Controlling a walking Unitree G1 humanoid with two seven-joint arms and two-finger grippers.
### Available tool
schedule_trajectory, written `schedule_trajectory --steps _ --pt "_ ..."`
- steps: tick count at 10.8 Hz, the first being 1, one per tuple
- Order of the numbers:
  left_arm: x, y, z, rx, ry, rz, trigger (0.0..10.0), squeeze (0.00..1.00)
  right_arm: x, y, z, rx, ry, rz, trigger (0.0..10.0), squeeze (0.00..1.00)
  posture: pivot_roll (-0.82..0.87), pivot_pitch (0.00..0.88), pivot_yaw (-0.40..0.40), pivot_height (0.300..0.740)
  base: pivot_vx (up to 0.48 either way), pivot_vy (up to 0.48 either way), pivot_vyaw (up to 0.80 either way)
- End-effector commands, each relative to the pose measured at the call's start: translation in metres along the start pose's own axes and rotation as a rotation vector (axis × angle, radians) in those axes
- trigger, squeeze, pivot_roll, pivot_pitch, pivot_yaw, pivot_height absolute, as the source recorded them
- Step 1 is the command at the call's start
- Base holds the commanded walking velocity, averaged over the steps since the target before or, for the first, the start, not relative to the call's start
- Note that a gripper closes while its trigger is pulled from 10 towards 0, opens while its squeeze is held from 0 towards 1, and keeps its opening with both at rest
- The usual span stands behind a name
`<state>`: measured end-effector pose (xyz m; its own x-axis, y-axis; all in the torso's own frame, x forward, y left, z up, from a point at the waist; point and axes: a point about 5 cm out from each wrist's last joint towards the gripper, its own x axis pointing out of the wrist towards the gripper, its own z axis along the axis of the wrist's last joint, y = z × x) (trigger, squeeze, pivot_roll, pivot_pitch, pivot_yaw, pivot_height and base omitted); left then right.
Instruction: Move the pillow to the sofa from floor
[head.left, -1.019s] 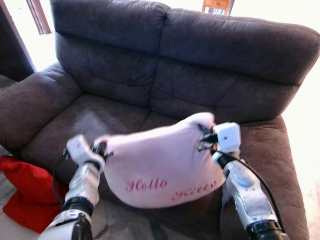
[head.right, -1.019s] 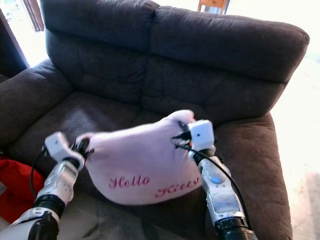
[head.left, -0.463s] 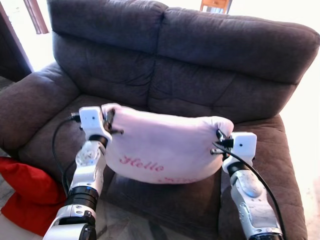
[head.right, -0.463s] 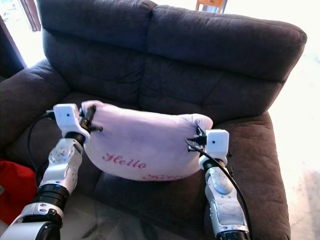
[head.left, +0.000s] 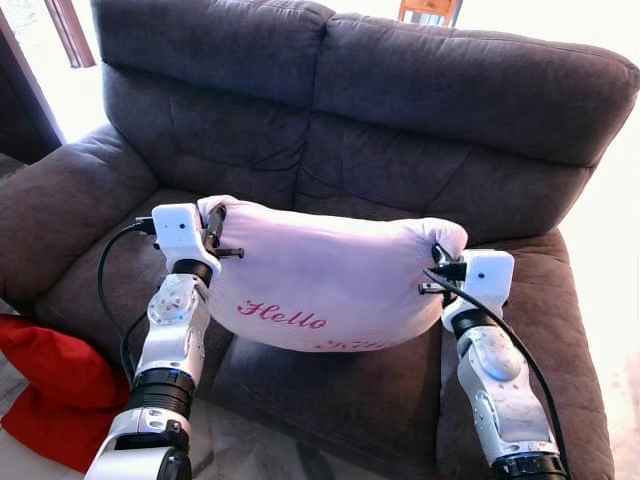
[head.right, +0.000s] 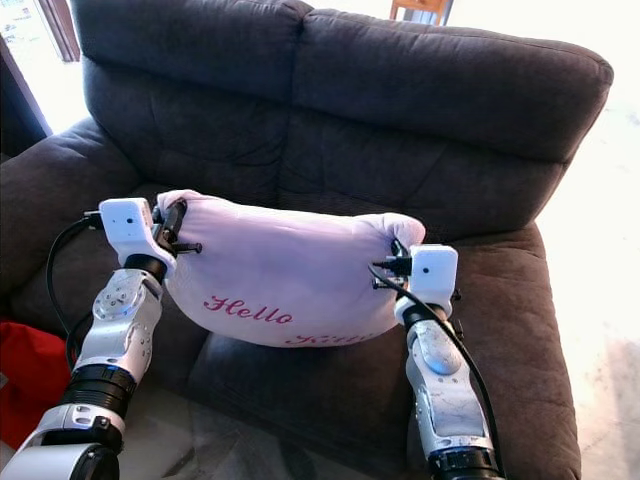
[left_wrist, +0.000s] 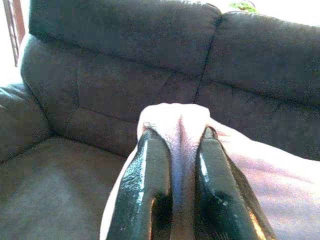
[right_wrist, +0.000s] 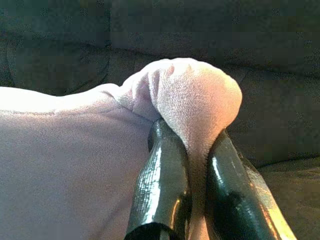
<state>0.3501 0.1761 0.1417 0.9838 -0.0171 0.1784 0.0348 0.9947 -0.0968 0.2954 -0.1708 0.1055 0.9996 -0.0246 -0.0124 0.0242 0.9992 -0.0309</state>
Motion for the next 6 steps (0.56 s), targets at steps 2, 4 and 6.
schedule_trajectory --steps 2,4,6 --pt "-0.0026 -0.0009 0.0059 0.026 -0.022 -0.015 10.0 0.00 0.0043 -0.0168 0.0147 -0.003 -0.058 -0.072 10.0 0.00 0.01 0.000 -0.064 0.740 0.000 0.000 0.00" --pt "-0.0012 -0.0022 0.0065 0.048 -0.025 -0.021 10.0 0.00 0.0009 -0.0130 0.0164 0.001 -0.063 -0.021 10.0 0.00 0.01 0.000 -0.063 0.740 0.000 0.000 0.00" --pt "0.0049 -0.0066 0.0111 0.066 -0.032 -0.051 10.0 0.00 -0.0040 -0.0108 0.0162 0.011 -0.075 0.006 10.0 0.00 0.00 0.000 -0.057 0.740 0.000 0.000 0.00"
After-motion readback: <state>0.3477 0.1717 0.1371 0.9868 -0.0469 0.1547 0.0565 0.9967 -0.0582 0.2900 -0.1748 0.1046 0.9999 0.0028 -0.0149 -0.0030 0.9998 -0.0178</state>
